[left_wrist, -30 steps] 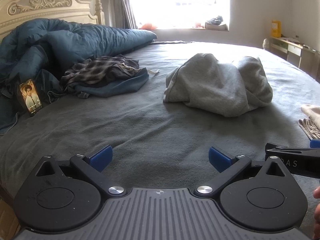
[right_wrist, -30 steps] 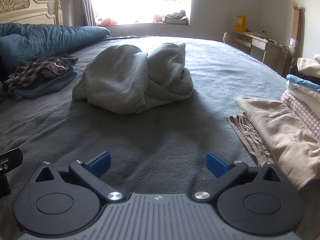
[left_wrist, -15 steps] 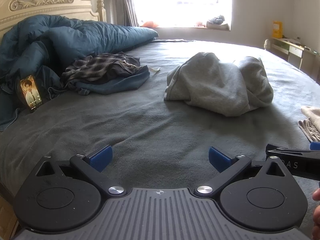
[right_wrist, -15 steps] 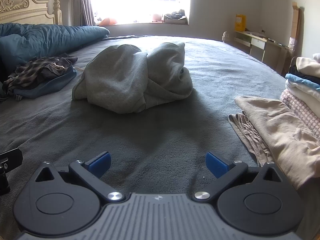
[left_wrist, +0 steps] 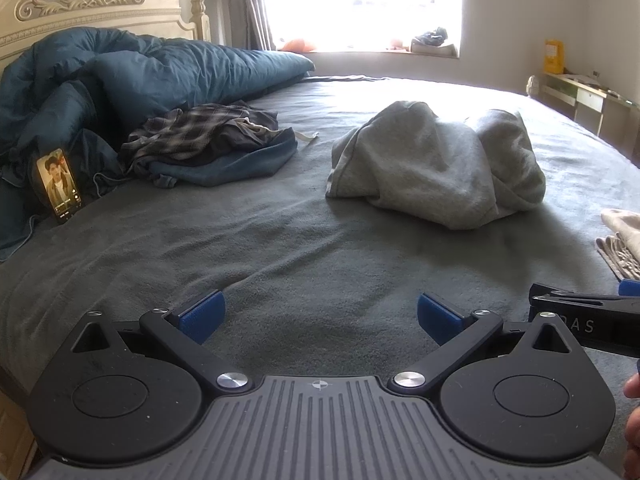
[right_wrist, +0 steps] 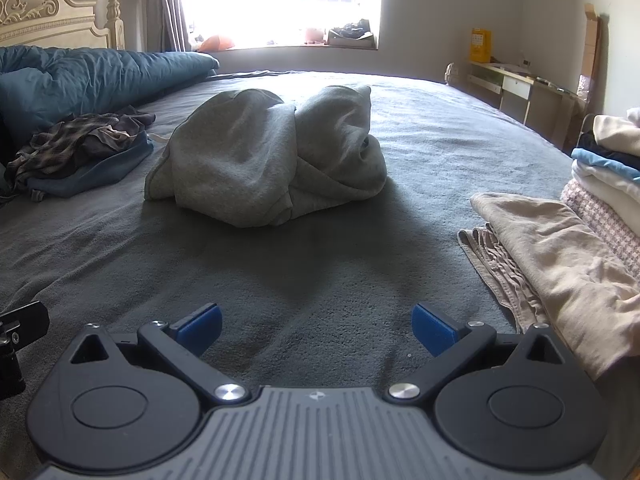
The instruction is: Fold clothes
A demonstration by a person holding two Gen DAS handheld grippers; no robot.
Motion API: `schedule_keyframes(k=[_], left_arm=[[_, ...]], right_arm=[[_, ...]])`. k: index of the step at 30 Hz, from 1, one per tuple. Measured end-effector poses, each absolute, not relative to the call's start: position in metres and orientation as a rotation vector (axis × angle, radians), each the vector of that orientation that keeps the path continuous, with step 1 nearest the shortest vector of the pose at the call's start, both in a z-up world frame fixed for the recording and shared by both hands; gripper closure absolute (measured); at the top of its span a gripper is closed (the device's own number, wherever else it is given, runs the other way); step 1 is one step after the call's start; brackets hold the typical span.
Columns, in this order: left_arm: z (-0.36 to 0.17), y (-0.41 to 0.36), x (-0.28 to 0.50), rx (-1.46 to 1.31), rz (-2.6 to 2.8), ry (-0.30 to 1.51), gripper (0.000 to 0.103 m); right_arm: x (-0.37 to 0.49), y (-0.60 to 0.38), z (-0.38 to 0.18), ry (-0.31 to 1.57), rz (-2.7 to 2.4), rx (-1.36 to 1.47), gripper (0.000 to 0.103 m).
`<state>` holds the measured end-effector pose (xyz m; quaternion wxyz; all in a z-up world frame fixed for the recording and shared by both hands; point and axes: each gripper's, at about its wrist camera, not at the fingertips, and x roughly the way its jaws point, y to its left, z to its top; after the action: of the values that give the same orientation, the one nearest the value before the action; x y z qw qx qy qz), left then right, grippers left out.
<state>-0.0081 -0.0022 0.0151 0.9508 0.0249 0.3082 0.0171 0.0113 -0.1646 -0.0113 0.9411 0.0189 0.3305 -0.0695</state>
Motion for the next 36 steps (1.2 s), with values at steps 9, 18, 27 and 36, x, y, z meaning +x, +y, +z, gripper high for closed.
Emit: schedule_keyframes(k=[9,18,27,36], left_arm=[[0.015,-0.002,-0.005,0.048,0.030,0.629,0.000],[0.008,0.000,0.002,0.032,0.024,0.644,0.000],[0.002,0.008,0.028,-0.006,-0.012,0.617,0.000],[0.015,-0.010,0.085,0.030,-0.094,0.506,0.000]], right_arm=[[0.014,-0.164,-0.011,0.675,-0.144,0.036,0.000],[0.018,-0.166,-0.014,0.678,-0.145,0.034,0.000],[0.022,-0.182,-0.017,0.593,-0.075,0.055,0.000],[0.068,-0.212,0.017,0.415,-0.005,0.004,0.000]])
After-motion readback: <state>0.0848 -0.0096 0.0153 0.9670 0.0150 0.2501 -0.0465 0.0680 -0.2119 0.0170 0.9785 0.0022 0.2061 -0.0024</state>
